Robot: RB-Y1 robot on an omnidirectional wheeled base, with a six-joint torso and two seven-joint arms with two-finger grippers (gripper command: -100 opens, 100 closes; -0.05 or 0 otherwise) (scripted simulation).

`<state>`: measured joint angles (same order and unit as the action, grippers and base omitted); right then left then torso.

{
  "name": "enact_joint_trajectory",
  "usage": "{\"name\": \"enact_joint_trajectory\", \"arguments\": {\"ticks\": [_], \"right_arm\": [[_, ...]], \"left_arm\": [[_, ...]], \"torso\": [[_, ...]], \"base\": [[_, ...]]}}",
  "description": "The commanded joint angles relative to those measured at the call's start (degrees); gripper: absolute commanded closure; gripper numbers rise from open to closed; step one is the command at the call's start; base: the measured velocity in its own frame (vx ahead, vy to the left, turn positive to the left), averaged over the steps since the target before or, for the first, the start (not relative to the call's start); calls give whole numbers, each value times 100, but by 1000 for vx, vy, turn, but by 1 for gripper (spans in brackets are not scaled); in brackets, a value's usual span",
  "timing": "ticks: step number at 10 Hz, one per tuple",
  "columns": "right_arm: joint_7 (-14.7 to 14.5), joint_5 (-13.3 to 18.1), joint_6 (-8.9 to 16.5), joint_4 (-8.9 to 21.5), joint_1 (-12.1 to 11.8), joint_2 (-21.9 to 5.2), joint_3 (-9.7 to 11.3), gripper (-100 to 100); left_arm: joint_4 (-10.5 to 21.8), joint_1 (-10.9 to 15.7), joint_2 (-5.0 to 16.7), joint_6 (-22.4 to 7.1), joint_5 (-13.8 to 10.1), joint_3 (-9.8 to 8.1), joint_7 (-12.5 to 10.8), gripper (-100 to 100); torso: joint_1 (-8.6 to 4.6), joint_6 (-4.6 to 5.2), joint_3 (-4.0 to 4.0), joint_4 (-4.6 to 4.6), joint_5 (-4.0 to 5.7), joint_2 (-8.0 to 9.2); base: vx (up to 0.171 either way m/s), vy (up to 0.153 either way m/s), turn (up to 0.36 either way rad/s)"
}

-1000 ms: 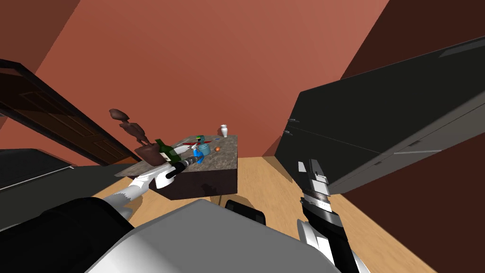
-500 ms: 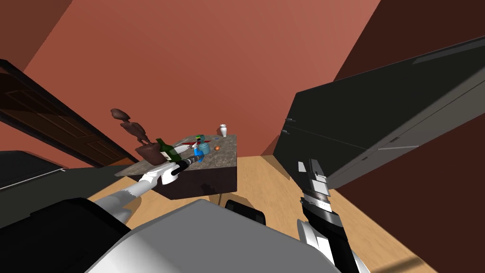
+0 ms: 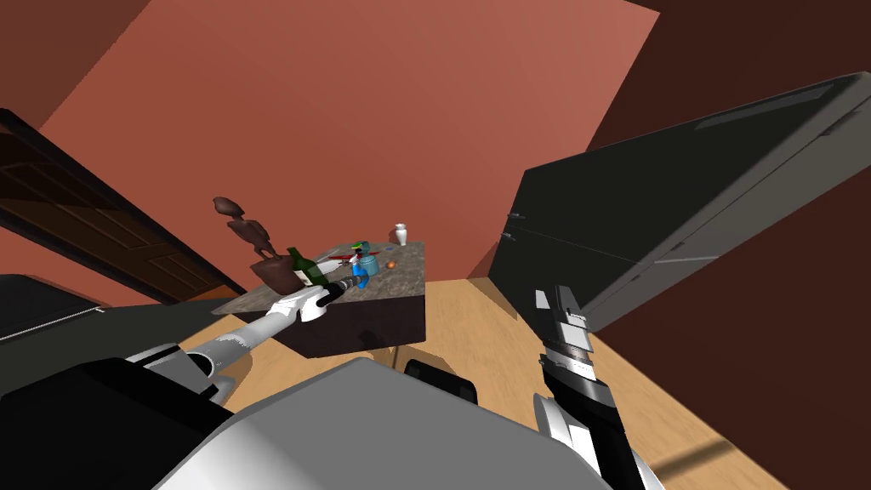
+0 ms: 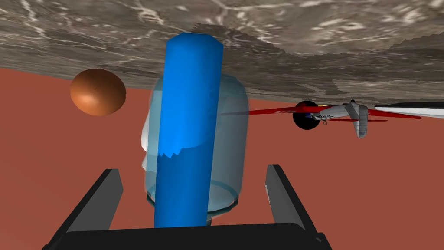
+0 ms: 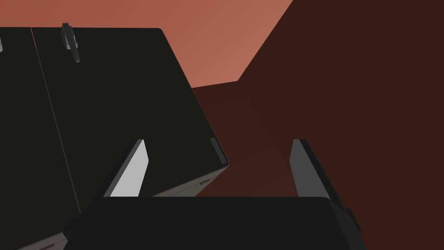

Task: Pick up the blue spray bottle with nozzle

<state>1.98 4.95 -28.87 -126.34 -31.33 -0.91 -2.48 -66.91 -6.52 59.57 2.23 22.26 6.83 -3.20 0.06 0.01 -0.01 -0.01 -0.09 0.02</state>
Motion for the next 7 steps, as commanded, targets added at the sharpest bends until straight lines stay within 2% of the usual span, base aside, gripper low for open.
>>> {"name": "enact_joint_trajectory", "arguments": {"ticks": [1,2,3,5,6,7], "right_arm": [[0,0,0,0,0,0,0,0],[0,0,0,0,0,0,0,0],[0,0,0,0,2,0,0,0],[0,0,0,0,0,0,0,0],[0,0,0,0,0,0,0,0],[0,0,0,0,0,0,0,0]], "left_arm": [[201,96,-1,2,2,4,3,-100],[422,360,-23,124,133,287,-174,-100],[603,521,-23,124,133,393,-174,-100],[908,792,-23,124,133,393,-174,-100],[937,792,-23,124,133,393,-174,-100],[1151,1044,-45,246,263,688,-352,-100]], "torso": [[0,0,0,0,0,0],[2,-1,6,-3,-1,-10],[6,22,3,-6,-14,4],[8,19,11,-9,-15,-13],[7,19,20,-12,-15,-29],[9,19,27,-15,-15,-39]], "base": [[0,0,0],[-93,7,-131],[-120,1,-98],[-37,-10,8],[6,-5,3],[-89,-23,-127]]}}
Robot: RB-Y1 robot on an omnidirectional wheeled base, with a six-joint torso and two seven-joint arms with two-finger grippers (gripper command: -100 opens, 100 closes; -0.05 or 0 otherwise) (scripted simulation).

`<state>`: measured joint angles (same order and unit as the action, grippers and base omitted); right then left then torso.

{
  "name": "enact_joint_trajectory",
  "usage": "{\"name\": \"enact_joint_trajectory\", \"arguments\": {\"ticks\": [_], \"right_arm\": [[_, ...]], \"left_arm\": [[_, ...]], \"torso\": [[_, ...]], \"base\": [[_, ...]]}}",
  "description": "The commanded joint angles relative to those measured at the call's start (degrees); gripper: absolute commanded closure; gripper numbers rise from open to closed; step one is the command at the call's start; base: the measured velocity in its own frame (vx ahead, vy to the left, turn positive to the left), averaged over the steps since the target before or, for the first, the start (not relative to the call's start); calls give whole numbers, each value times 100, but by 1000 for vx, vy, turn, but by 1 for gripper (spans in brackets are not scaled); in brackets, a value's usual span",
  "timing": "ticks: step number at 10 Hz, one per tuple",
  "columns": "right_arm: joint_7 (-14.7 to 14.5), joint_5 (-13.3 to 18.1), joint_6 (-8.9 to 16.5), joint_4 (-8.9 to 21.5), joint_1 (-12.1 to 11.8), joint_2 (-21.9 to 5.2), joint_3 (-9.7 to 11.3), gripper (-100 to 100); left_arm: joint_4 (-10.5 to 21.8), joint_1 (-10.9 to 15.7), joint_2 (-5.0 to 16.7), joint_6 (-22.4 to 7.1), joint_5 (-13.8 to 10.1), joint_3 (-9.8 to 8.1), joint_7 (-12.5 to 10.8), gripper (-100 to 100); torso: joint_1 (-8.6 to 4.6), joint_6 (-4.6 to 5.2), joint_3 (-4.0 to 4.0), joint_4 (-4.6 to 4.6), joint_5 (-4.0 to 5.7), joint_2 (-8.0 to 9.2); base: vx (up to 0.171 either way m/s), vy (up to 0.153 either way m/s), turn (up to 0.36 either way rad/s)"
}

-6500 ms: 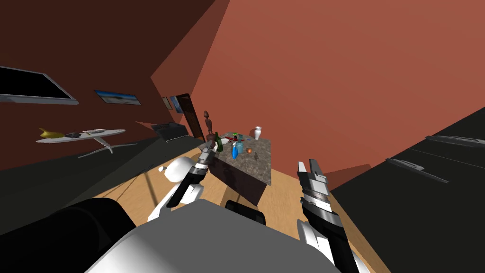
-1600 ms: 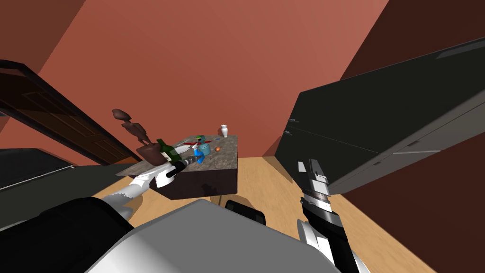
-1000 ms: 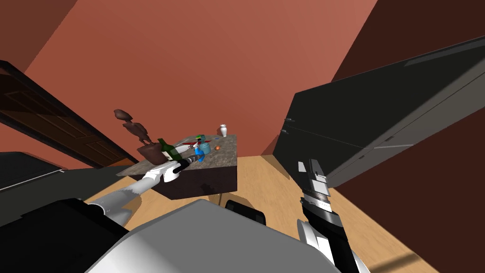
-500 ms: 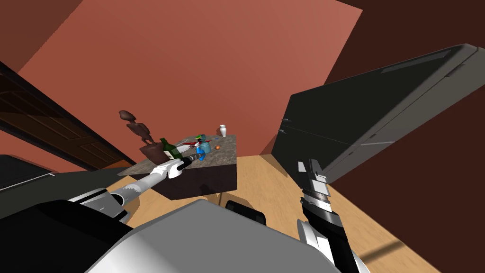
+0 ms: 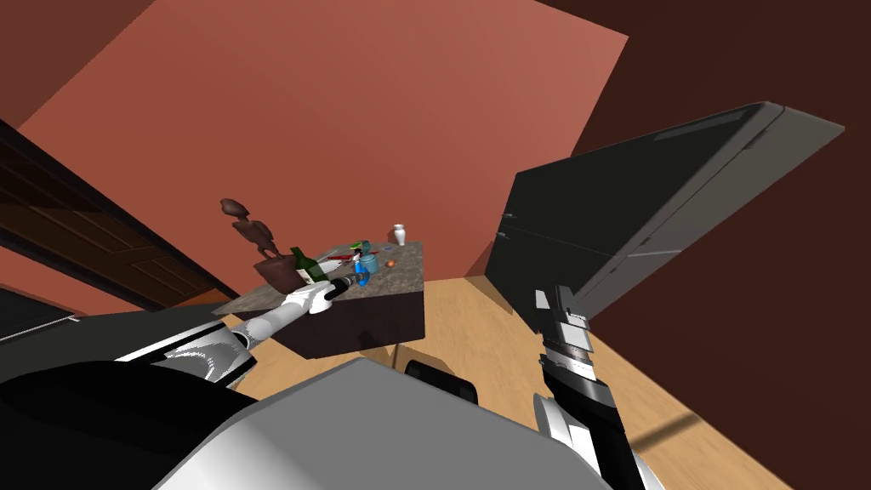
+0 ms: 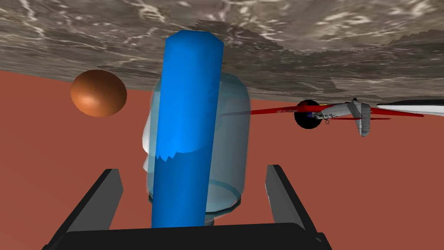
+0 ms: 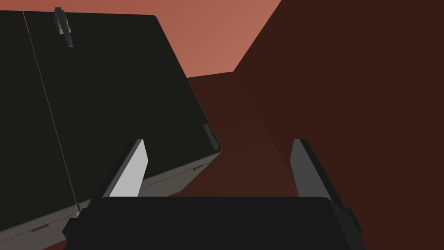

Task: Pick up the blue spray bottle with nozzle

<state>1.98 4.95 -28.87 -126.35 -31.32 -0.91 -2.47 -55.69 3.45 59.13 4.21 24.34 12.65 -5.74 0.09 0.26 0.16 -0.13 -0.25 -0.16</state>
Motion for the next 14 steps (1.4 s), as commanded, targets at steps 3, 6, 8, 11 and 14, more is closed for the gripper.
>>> {"name": "enact_joint_trajectory", "arguments": {"ticks": [3,6,8,11,14], "right_arm": [[0,0,0,0,-1,0,-1,0],[0,0,0,0,0,0,0,0],[0,0,0,0,-1,0,-1,0],[0,0,0,0,0,0,0,0],[0,0,0,0,-2,0,-1,0]], "left_arm": [[552,492,-1,48,55,200,-98,-100],[881,878,-23,170,186,589,-275,-100],[1087,1173,-23,170,186,589,-275,-100],[1644,1576,-45,292,316,978,-453,-100],[2025,1885,-45,292,316,978,-453,-100]], "torso": [[9,-3,-3,2,-1,1],[6,2,5,-2,-3,-8],[5,-4,-2,2,-1,1],[-1,1,1,-1,-1,0],[12,-5,8,-2,-2,-18]], "base": [[-69,0,-29],[-61,-7,-70],[-48,-6,1],[-73,-21,-71],[-18,8,2]]}}
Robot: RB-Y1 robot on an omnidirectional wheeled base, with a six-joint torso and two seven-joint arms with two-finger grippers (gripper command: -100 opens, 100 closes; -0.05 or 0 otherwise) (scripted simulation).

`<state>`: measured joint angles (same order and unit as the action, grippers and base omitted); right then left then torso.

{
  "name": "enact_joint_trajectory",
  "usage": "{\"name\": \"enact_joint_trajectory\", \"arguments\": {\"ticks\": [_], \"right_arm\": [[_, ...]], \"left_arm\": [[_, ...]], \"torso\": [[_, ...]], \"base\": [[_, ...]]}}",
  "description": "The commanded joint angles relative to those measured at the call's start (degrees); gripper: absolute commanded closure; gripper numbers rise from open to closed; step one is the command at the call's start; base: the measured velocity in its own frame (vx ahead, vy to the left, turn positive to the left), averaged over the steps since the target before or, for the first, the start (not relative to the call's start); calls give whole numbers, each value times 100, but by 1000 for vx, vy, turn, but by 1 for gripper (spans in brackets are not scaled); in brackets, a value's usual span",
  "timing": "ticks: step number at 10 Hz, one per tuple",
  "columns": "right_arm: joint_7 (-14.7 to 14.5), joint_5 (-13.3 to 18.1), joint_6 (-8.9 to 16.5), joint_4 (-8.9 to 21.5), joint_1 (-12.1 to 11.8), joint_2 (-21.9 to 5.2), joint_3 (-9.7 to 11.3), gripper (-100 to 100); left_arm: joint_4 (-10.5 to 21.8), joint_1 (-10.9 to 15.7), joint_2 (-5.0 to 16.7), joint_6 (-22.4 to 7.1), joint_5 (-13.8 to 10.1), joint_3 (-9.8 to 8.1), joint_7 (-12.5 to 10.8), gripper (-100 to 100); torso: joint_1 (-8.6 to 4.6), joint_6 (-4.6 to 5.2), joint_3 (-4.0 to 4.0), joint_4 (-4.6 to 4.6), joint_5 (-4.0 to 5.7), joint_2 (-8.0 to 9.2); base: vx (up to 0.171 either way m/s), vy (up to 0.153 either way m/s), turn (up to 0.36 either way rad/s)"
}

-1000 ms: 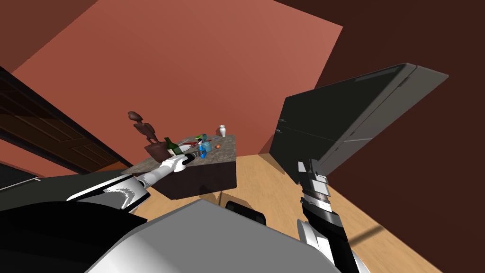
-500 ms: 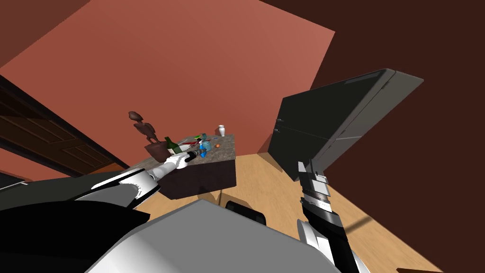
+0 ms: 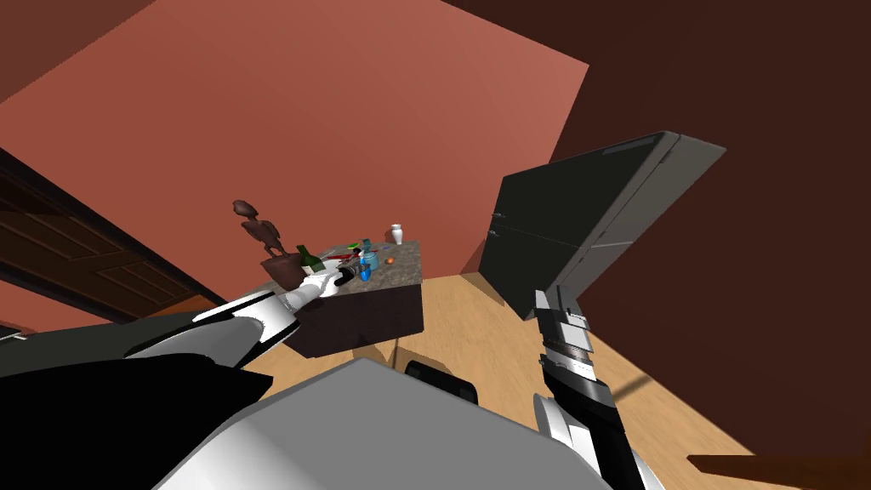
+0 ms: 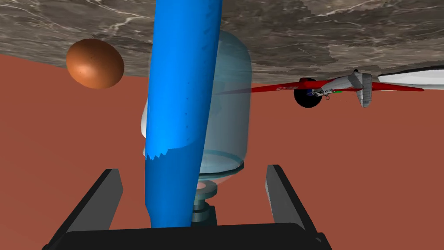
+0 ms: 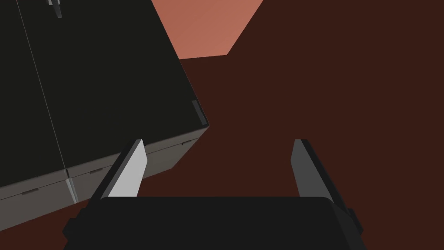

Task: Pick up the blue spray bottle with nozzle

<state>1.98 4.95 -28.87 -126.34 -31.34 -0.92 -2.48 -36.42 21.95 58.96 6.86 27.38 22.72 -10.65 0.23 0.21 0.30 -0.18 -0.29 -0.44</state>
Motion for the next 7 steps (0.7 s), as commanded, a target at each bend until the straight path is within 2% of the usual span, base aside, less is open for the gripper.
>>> {"name": "enact_joint_trajectory", "arguments": {"ticks": [1,2,3,4,7], "right_arm": [[0,0,0,0,0,0,0,0],[0,0,0,0,2,0,1,0],[0,0,0,0,2,0,1,0],[0,0,0,0,1,0,0,0],[0,0,0,0,0,0,0,0]], "left_arm": [[286,286,-50,149,143,286,-139,-100],[525,468,-50,149,143,360,-139,-100],[692,650,-50,149,143,360,-139,-100],[685,726,-50,149,143,360,-139,-100],[835,731,-50,149,143,360,-139,-100]], "torso": [[0,0,0,0,0,0],[-12,5,-10,3,1,20],[-13,2,-19,7,4,34],[-7,-2,-17,7,3,28],[-2,-2,1,-1,0,-2]], "base": [[-80,-24,-114],[-117,-22,-107],[-69,-2,-11],[-20,2,21],[6,1,-1]]}}
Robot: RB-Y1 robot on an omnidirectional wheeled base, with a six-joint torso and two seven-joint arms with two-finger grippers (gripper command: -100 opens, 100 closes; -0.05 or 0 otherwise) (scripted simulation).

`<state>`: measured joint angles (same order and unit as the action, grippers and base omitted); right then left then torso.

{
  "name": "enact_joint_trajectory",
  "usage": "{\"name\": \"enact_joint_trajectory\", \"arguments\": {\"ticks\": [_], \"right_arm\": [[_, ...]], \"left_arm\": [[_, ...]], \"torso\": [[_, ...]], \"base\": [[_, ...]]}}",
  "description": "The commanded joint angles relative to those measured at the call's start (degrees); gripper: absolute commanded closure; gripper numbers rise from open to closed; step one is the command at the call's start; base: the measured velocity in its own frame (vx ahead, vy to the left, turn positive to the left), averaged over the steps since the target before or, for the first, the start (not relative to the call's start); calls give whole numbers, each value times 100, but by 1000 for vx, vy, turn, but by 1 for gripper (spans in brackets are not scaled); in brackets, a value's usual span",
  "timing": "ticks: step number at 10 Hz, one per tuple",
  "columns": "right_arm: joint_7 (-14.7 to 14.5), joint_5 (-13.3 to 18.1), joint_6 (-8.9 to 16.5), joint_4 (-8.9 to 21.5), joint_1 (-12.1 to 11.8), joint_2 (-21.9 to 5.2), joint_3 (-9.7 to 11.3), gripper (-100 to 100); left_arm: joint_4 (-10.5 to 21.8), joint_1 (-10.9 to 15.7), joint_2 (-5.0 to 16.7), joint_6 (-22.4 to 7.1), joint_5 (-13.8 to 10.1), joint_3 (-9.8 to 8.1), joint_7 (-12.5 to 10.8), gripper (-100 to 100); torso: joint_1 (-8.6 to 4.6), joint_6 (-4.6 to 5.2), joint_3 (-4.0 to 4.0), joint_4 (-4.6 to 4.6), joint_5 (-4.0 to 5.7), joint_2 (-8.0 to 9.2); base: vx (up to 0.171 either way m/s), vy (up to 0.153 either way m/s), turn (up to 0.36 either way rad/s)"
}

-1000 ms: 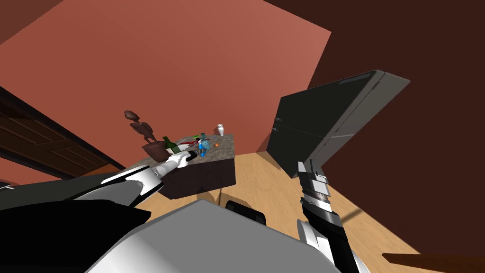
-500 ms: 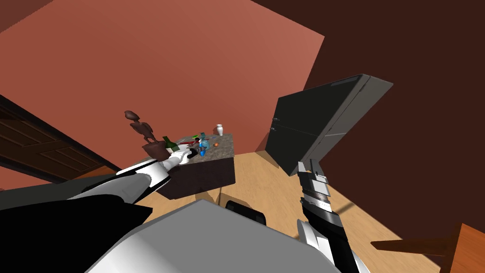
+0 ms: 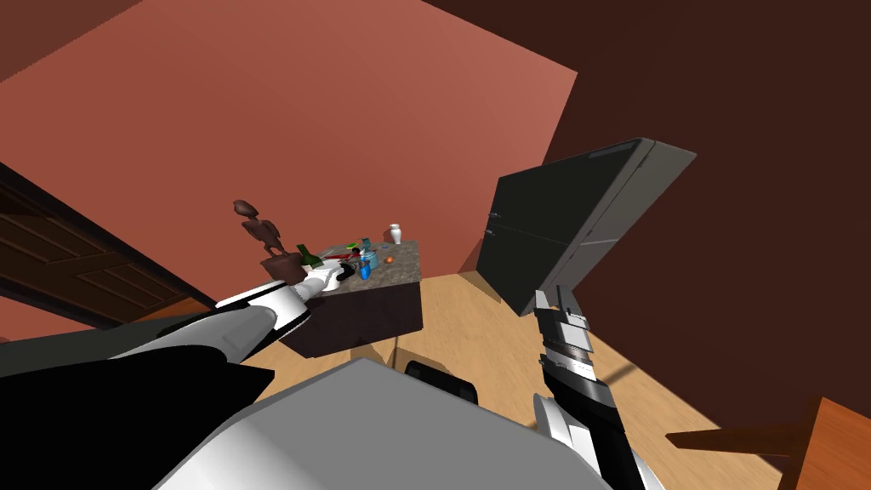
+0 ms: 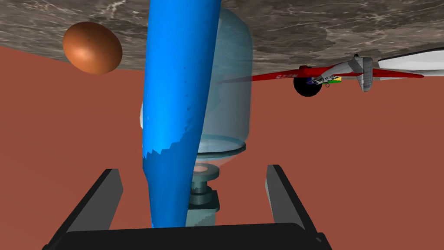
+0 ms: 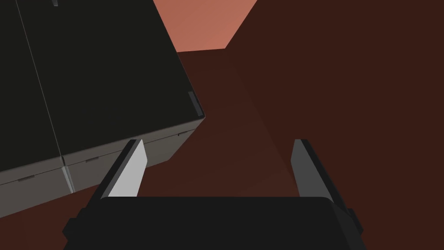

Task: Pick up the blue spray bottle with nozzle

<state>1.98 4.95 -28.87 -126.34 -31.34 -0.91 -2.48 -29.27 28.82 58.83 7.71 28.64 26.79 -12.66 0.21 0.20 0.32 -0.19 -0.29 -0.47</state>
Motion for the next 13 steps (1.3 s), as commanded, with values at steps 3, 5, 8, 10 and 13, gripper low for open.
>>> {"name": "enact_joint_trajectory", "arguments": {"ticks": [3,5,8,10,13], "right_arm": [[0,0,0,0,0,0,0,0],[0,0,0,0,0,0,0,0],[0,0,0,0,0,0,0,0],[0,0,0,0,-2,0,-1,0],[0,0,0,0,-2,0,-1,0]], "left_arm": [[10,3,-3,8,1,-3,7,100],[9,4,-7,9,-2,-4,2,100],[-272,-286,-15,-58,-115,-289,240,100],[-617,-644,-15,-58,-115,-436,240,100],[-1233,-1217,7,-180,-245,-825,417,100]], "torso": [[0,-1,-1,0,0,2],[13,-3,-1,0,-2,2],[14,2,-1,2,-5,1],[27,-4,18,-6,-11,-34],[47,2,38,-25,-39,-53]], "base": [[0,-2,-7],[0,-1,8],[30,8,43],[99,12,51],[100,20,72]]}}
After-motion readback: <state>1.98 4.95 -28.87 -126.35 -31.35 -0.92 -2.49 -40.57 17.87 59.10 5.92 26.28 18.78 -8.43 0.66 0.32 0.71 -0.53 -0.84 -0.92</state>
